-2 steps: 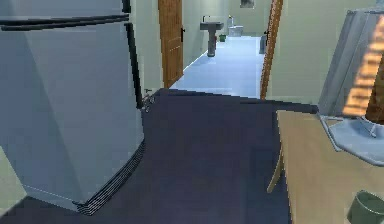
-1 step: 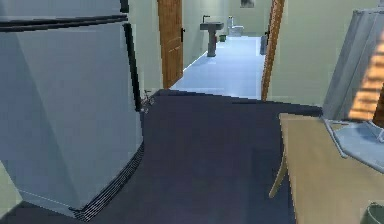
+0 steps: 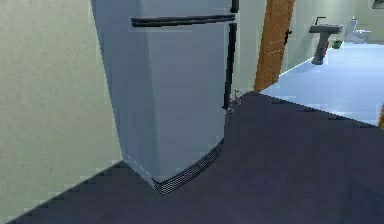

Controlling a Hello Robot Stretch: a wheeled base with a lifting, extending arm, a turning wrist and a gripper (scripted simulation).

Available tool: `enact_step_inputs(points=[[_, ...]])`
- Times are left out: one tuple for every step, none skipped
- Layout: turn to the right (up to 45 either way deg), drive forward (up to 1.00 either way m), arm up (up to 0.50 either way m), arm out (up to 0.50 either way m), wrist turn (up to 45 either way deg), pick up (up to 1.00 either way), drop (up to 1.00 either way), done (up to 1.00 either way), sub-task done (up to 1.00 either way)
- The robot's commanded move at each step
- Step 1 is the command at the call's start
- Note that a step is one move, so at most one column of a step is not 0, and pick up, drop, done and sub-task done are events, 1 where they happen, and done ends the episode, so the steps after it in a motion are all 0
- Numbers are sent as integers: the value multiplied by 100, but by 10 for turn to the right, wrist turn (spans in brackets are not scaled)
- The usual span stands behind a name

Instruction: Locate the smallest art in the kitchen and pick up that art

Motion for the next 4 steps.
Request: enact_step_inputs(points=[[0,35,0,0,0,0,0,0,0],[420,0,0,0,0,0,0,0,0],[0,100,0,0,0,0,0,0,0],[0,45,0,0,0,0,0,0,0]])
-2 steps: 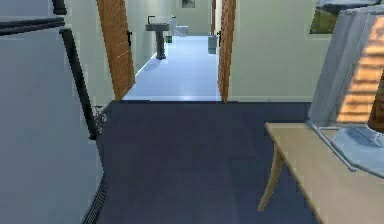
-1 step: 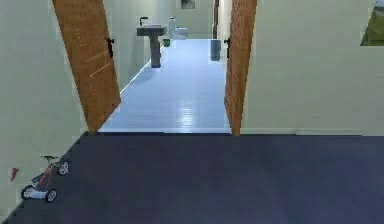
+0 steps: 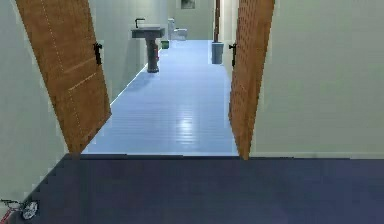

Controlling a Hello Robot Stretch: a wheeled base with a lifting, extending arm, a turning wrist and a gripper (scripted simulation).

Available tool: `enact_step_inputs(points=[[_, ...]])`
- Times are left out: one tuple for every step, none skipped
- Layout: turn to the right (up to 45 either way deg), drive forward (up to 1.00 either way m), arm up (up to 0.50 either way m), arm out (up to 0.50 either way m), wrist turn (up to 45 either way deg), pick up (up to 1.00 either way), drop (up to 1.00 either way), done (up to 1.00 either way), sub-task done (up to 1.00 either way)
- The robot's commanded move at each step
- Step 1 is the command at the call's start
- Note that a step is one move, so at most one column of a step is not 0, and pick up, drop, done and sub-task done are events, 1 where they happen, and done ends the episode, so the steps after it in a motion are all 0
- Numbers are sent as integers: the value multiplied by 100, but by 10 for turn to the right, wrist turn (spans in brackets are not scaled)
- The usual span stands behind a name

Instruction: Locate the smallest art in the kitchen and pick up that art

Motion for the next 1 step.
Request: enact_step_inputs(points=[[420,0,0,0,0,0,0,0,0]])
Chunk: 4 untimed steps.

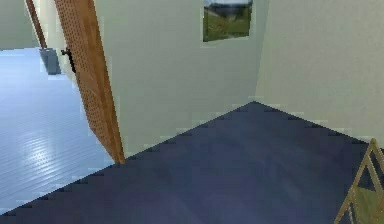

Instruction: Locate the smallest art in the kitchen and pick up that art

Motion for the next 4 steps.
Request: enact_step_inputs(points=[[30,0,0,0,0,0,0,0,0],[0,40,0,0,0,0,0,0,0],[270,0,0,0,0,0,0,0,0],[0,85,0,0,0,0,0,0,0]])
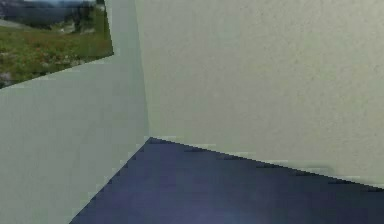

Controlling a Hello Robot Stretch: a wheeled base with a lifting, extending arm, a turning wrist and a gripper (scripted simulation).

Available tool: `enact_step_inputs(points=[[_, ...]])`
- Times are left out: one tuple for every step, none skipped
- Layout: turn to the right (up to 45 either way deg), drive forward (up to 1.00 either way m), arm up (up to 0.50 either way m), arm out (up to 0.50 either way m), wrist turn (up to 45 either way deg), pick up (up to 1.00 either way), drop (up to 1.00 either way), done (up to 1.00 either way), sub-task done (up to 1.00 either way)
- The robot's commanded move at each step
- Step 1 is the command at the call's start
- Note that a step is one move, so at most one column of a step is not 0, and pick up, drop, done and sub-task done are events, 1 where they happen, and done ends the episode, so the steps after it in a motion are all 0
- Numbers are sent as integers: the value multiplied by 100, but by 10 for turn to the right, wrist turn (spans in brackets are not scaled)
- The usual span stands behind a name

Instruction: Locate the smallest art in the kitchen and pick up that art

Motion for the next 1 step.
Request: enact_step_inputs(points=[[30,0,0,0,0,0,0,0,0]])
